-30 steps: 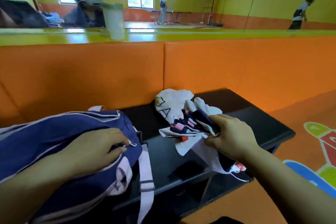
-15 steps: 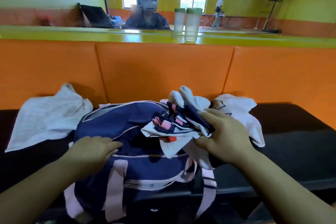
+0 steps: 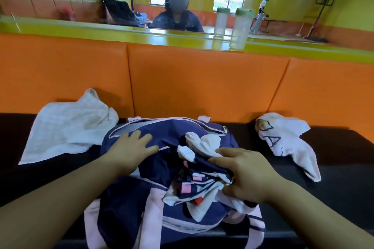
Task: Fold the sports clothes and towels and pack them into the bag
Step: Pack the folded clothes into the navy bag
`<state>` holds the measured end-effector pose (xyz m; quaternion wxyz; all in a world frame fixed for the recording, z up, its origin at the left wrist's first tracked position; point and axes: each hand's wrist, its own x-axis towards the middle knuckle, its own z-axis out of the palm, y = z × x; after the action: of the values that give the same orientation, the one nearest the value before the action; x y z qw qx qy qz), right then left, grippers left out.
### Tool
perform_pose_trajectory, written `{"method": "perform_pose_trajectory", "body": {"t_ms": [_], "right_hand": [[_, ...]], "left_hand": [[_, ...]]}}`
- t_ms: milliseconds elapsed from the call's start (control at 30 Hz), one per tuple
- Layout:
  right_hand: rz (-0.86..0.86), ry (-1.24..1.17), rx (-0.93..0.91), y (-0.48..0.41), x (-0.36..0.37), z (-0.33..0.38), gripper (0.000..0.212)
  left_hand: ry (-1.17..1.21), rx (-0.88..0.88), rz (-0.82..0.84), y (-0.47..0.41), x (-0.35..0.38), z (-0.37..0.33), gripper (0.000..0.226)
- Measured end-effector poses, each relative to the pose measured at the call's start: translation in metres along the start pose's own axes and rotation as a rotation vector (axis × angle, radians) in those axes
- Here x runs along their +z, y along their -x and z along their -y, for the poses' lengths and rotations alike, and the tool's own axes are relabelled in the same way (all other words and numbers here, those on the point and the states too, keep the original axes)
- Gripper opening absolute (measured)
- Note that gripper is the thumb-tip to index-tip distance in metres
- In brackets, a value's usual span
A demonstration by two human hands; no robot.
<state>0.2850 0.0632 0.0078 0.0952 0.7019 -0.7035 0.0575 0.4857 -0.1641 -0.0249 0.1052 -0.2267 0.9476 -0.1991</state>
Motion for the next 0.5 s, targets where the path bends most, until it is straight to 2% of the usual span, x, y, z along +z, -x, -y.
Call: {"method": "perform_pose_trajectory", "body": {"t_ms": [133, 267, 333, 400, 500], "right_hand": [[0.053, 0.032, -0.092, -0.008, -0.005, -0.004, 0.061], [0.103, 0.124, -0.261, -0.021, -0.012, 0.002, 0.058], [0.110, 0.152, -0.346, -0.029, -0.017, 0.006, 0.053], [0.096, 0.171, -0.415, -0.037, -0.021, 0.009, 0.049], [0.061, 0.184, -0.464, -0.049, -0.027, 0.013, 0.044]], "left_hand": [[0.001, 0.053, -0.012, -0.006, -0.014, 0.007, 0.058], [-0.137, 0.119, -0.033, -0.005, -0.037, 0.014, 0.035], [-0.135, 0.127, -0.168, -0.003, -0.047, 0.020, 0.024], [-0.094, 0.068, -0.262, -0.002, -0.056, 0.029, 0.029], [0.100, -0.122, -0.271, -0.007, -0.067, 0.034, 0.033]]}}
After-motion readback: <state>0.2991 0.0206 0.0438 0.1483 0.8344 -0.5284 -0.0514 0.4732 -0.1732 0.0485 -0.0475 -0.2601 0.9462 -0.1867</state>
